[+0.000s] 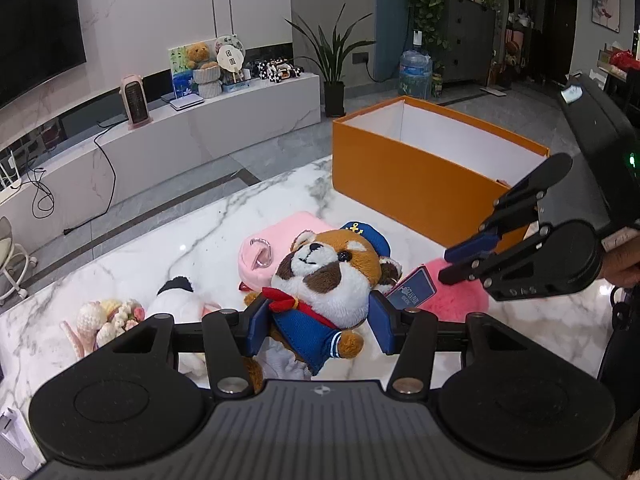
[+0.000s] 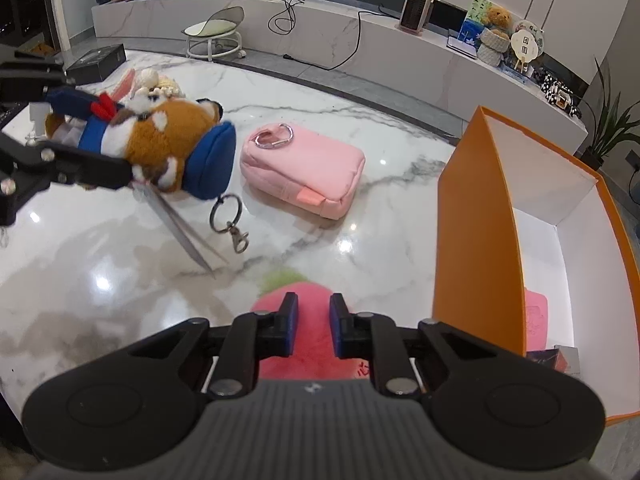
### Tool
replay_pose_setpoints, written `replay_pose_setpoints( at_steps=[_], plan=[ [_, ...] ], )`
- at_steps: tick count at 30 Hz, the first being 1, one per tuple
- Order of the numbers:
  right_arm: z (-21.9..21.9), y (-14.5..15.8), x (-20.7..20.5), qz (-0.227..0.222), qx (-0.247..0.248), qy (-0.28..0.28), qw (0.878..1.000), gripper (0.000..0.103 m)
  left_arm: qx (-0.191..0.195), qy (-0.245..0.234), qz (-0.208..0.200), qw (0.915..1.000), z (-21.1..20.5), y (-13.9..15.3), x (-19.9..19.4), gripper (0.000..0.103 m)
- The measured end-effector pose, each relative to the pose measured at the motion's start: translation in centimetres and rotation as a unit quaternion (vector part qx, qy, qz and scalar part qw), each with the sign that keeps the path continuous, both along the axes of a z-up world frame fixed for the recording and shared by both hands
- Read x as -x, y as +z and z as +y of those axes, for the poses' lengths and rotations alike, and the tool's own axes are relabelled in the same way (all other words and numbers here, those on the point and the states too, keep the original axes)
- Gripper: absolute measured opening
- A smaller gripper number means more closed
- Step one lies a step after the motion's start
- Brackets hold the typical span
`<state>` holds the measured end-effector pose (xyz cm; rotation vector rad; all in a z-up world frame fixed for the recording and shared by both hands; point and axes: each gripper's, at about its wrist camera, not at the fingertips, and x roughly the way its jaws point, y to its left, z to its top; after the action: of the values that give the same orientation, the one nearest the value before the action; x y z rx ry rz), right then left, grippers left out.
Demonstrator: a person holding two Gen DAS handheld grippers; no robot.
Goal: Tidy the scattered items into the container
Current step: 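Carry the red panda plush and pink pom-pom over the orange box with both tools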
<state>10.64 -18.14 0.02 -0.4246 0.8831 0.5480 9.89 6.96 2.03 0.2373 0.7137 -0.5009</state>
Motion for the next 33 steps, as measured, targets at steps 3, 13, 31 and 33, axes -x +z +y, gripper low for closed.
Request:
replay_pose_setpoints(
  at_steps=[3,13,31,33],
  plan=[
    [0.0,0.0,-0.1,-0.001,-0.001,-0.001,1.000,0.021,0.004,0.002,0.001,1.0000,0.2,0.0,-0.2,0.060],
    [1.1,-1.4,0.4,0.010,0.016,0.022,1.000,0.069,0.006,0.010,0.010,0.9999,0.5,-0.5,-0.6,0.060],
    [1.0,-1.6,-1.6,0.033,0.019,0.003,0.999,0.045,0.013,0.014,0.005,0.9998,0.0,-0.1,-1.0,0.060],
    [0.5,-0.4,-1.8,0.024,0.001,-0.004,1.000,0.044,0.018,0.015,-0.001,0.9997,-0.2,0.5,-1.2,0.060]
  ],
)
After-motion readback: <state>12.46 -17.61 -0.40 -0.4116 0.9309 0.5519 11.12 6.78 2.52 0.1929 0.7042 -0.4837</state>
